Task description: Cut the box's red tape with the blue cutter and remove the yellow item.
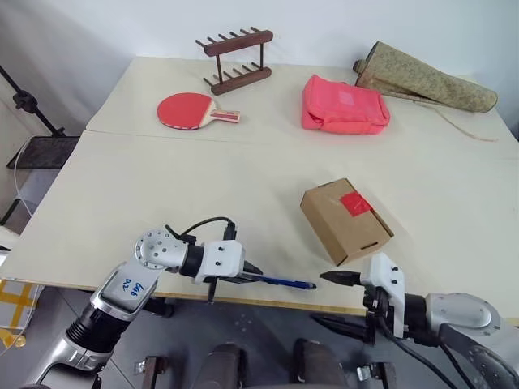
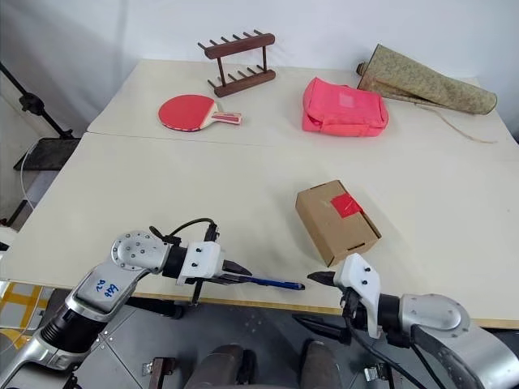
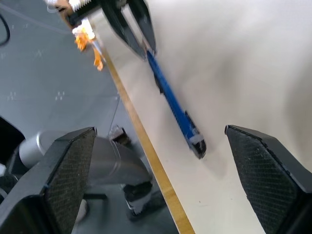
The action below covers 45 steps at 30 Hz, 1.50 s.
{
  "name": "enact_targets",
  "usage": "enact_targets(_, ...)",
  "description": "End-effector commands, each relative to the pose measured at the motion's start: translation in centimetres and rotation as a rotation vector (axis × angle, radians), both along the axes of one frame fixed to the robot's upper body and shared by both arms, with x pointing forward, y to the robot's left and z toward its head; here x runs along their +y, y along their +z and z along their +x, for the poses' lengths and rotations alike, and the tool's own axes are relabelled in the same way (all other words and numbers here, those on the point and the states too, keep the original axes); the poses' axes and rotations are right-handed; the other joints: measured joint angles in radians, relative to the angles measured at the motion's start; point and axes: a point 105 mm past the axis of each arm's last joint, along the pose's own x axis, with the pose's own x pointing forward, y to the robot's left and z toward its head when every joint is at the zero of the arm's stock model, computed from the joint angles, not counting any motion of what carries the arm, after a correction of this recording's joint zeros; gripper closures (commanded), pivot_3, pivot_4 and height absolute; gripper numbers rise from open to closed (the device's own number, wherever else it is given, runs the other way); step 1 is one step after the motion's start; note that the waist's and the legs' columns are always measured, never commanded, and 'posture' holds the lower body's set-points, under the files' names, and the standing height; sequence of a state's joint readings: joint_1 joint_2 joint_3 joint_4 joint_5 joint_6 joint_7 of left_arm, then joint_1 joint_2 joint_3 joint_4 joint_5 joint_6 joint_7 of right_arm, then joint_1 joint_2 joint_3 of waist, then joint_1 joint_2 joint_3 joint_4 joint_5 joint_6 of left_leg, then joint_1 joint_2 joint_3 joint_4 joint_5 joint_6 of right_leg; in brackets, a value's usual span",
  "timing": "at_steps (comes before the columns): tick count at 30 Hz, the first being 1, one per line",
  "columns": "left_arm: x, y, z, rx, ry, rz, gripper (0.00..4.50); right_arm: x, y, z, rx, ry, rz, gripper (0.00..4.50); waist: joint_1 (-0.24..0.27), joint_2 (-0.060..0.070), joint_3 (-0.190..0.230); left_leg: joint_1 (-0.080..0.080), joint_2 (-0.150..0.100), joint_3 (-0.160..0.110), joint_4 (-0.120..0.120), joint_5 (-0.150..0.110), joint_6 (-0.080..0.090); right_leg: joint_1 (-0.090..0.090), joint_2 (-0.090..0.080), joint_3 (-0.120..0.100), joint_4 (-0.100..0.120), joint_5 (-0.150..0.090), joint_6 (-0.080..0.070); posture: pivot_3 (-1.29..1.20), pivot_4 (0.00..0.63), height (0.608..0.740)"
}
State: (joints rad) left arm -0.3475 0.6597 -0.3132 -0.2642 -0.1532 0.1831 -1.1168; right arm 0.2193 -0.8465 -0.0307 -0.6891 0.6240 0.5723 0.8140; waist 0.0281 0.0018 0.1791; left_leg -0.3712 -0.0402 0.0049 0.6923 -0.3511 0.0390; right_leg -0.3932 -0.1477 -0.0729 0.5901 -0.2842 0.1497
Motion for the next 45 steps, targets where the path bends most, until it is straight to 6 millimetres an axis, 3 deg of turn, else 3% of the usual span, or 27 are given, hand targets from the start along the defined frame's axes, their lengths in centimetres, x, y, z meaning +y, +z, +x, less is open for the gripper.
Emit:
enact_targets(1,-0.3,1.1,-0.4,-0.032,-0.026,-0.037,4.09,0.5,-0.1,-0.1,-0.008,0.008,0.028,0.09,-0.001,0.000,0.000,0.000,0.000,0.000,0.000,0.000,0.000,0.000,0.000,0.000,0.000,0.000,0.000,0.00,0.150,0.740)
enact_targets(9,0.4,0.7,0.3,-0.073,0.016,-0.015,4.09,0.6,-0.1,0.3,-0.010,0.001,0.047,0.09,-0.001,0.000,0.000,0.000,0.001,0.000,0.000,0.000,-0.001,0.000,0.000,-0.001,0.000,0.000,0.000,0.00,0.150,0.740)
enact_targets(12,0.5,1.5,0.6,-0.147,0.058,-0.071,3.49,0.4,0.9,-0.1,-0.037,-0.002,0.091,0.00,0.000,0.000,0.000,0.000,0.001,0.000,0.000,0.000,-0.001,0.000,0.000,-0.001,0.000,0.000,0.000,0.00,0.150,0.740)
enact_targets(15,0.8,1.3,0.2,-0.158,0.073,-0.079,2.61,0.0,1.5,-0.4,-0.059,-0.008,0.103,0.00,0.000,0.000,0.000,0.000,0.001,0.000,0.000,0.000,-0.001,0.000,0.000,-0.001,0.000,0.000,0.000,0.00,0.150,0.740)
enact_targets(19,1.0,0.4,-0.5,-0.142,0.064,-0.060,2.61,-0.5,1.9,-0.9,-0.063,-0.015,0.115,0.00,0.001,0.000,0.000,0.000,0.001,0.000,0.000,0.000,-0.001,0.000,0.000,-0.001,0.000,0.000,0.000,0.00,0.150,0.740)
enact_targets(24,0.4,-0.9,0.4,-0.123,0.114,-0.085,2.61,-1.1,2.2,-1.8,-0.055,-0.028,0.114,0.00,0.005,0.001,0.000,0.001,0.001,0.000,0.000,0.000,-0.001,0.001,0.000,-0.001,0.000,0.000,0.000,0.00,0.150,0.740)
enact_targets(35,0.5,-4.1,0.1,-0.015,0.097,0.007,2.61,-1.5,2.4,-2.5,-0.062,-0.060,0.104,0.00,0.002,0.001,0.000,0.002,0.001,0.000,0.000,-0.001,-0.001,0.001,0.000,-0.001,0.000,0.000,0.000,0.00,0.150,0.740)
enact_targets(38,0.8,-4.8,0.4,0.011,0.124,0.042,3.18,-1.6,2.4,-2.6,-0.065,-0.066,0.104,0.00,0.003,0.001,0.000,0.002,0.001,0.000,0.000,-0.001,-0.001,0.001,0.000,-0.001,0.000,0.000,0.000,0.00,0.150,0.740)
enact_targets(42,1.4,-5.8,0.6,0.025,0.125,0.119,4.30,-1.5,2.5,-2.4,-0.074,-0.066,0.107,0.00,0.004,0.001,0.000,0.003,0.001,0.000,0.000,0.000,-0.001,0.002,-0.001,0.000,-0.002,0.000,0.000,0.00,0.150,0.740)
enact_targets(45,1.5,-6.1,1.0,0.019,0.147,0.133,4.46,-1.5,2.6,-2.3,-0.078,-0.064,0.111,0.00,0.004,0.003,-0.001,0.005,0.001,0.000,0.000,0.000,-0.001,0.002,-0.001,0.000,-0.001,0.000,0.000,0.00,0.150,0.740)
